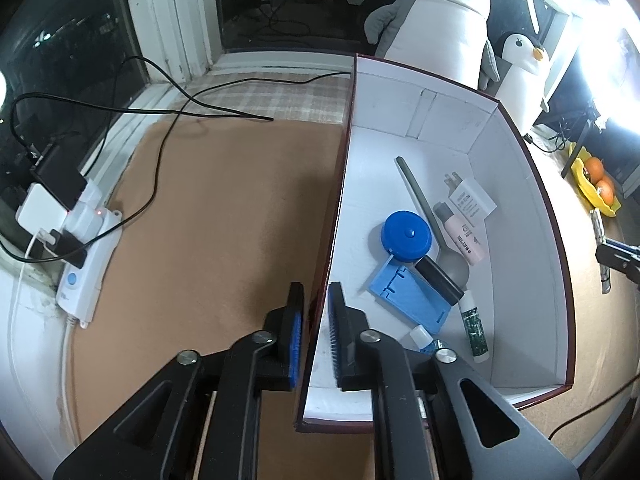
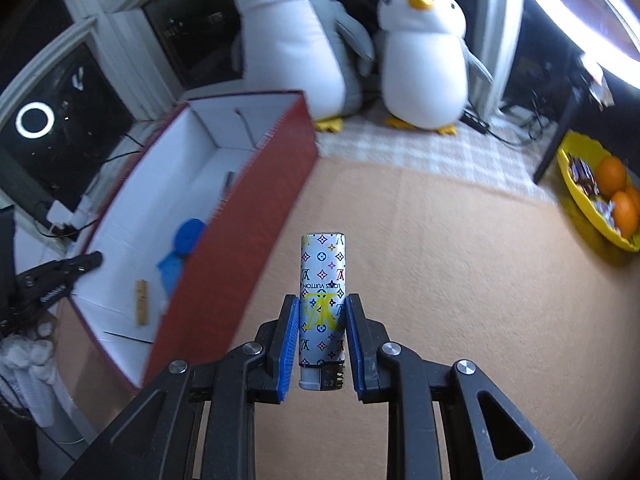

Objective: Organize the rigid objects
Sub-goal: 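Carry the patterned lighter into the box and open the right tool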

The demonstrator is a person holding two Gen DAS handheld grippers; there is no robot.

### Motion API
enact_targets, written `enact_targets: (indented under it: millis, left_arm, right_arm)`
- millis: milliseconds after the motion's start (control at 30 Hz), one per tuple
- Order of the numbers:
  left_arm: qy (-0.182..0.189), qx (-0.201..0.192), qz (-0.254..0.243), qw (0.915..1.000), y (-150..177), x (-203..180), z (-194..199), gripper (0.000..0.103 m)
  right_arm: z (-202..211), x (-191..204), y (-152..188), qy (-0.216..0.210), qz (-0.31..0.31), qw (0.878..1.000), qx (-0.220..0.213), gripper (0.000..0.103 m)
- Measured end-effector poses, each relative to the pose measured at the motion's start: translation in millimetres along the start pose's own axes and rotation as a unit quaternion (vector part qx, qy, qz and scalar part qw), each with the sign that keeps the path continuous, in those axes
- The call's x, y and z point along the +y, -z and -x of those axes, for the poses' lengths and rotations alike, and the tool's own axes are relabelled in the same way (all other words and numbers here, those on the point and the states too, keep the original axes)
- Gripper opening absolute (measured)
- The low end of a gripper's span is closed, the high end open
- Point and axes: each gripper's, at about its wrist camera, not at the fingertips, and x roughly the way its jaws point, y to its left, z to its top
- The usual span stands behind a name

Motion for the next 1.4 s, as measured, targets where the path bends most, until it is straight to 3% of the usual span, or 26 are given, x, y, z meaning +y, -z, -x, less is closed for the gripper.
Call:
enact_targets:
  millis: [467, 633, 1400]
  left_arm:
    - [0.005, -0.014, 0.008, 0.9999, 3, 7, 5, 0.013]
    - [0.005, -0.021, 0.005, 0.9997, 6, 4, 6, 0.009]
    - [0.003, -0.037, -0.001, 0.9993, 8, 1, 8, 0.006]
  right_arm:
    - [-2, 110, -27, -0.060, 0.079, 0.995, -0.016, 0.021]
    - [-17, 135, -29, -0.066, 0.096, 0.993, -0.004, 0.021]
    - [-52, 152, -9, -0.051, 0.106, 0.992, 0.038, 0.021]
